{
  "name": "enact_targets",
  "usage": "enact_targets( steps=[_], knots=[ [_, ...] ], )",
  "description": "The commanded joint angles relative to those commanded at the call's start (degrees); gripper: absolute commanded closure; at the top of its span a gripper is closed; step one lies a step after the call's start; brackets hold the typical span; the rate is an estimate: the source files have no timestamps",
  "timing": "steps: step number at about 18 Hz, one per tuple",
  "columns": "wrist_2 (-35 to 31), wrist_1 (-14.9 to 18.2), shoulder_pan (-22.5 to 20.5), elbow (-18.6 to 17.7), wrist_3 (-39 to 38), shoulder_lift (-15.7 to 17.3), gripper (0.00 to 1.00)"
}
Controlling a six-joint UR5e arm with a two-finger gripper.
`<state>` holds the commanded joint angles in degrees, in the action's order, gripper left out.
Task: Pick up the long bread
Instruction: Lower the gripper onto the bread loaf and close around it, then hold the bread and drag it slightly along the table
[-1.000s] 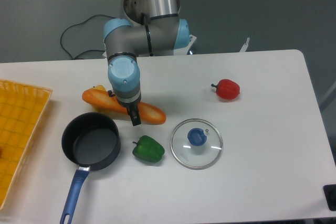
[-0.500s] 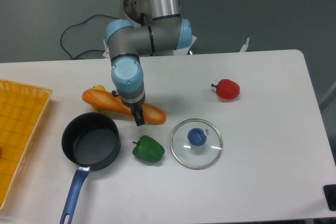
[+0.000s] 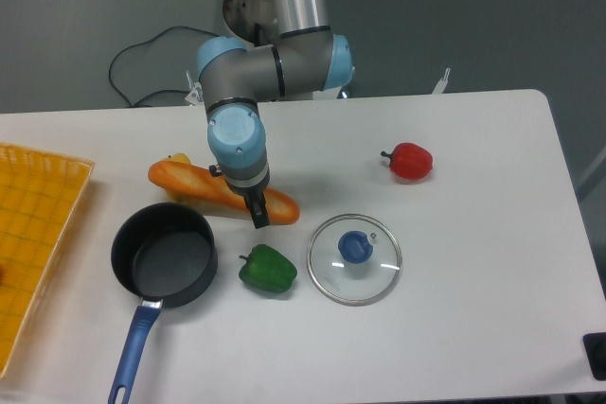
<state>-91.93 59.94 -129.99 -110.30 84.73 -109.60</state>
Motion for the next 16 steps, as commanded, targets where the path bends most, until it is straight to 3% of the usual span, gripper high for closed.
enact_targets(
  steps=[7, 15, 16],
  knots=[
    [-0.09, -0.53, -0.09, 0.53, -0.17, -0.44, 0.02],
    [-0.61, -0.27, 0.0, 1.41, -0.53, -1.32, 0.4],
    [-1.05, -0.27, 0.0, 1.41, -0.53, -1.32, 0.49]
  ],
)
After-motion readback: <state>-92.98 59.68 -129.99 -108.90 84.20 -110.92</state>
